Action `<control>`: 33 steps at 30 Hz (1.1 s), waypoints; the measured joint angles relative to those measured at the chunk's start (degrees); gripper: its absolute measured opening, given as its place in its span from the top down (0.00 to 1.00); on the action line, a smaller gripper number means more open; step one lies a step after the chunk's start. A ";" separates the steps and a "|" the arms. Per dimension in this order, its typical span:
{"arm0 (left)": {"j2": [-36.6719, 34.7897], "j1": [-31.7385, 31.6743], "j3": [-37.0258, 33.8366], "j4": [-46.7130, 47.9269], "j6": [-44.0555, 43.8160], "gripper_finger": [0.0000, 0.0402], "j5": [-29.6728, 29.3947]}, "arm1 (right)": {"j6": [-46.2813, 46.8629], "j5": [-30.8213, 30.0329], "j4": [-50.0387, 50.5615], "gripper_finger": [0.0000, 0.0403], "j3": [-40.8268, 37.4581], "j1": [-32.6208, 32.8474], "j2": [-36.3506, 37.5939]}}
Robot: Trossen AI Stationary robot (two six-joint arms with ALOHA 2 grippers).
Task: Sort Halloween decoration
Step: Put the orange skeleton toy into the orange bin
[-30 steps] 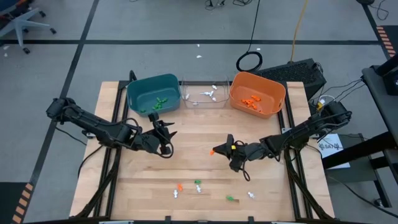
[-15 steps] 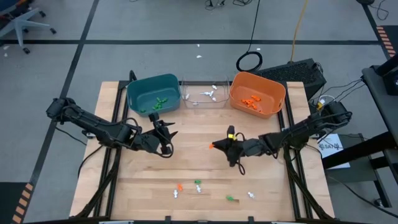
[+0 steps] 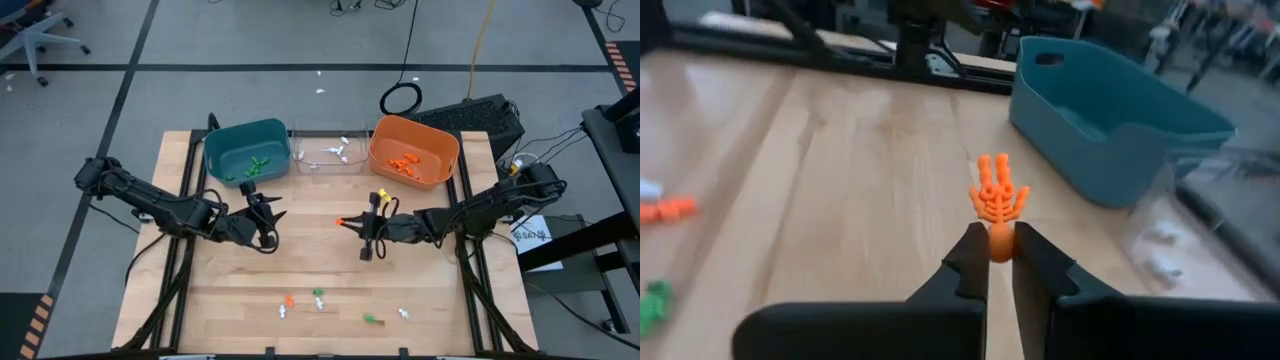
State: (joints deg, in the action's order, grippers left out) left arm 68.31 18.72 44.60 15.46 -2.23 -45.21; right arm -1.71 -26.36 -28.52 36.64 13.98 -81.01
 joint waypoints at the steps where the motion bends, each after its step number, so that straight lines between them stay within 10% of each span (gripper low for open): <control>1: 0.00 0.00 0.00 0.00 -0.02 0.56 0.00 | 1.45 1.26 -0.03 0.99 0.00 -0.19 0.00; 14: 0.00 0.00 0.00 0.02 -0.06 0.56 0.00 | 1.02 6.86 0.09 0.99 3.18 -1.35 -0.02; 33: -0.01 0.00 0.00 0.05 -0.43 0.56 0.00 | 9.66 2.52 73.80 0.99 31.87 -24.90 0.02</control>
State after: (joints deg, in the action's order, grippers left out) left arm 68.31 18.72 44.60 15.51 -2.66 -45.21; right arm 7.96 -23.84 45.28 68.51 -10.92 -80.99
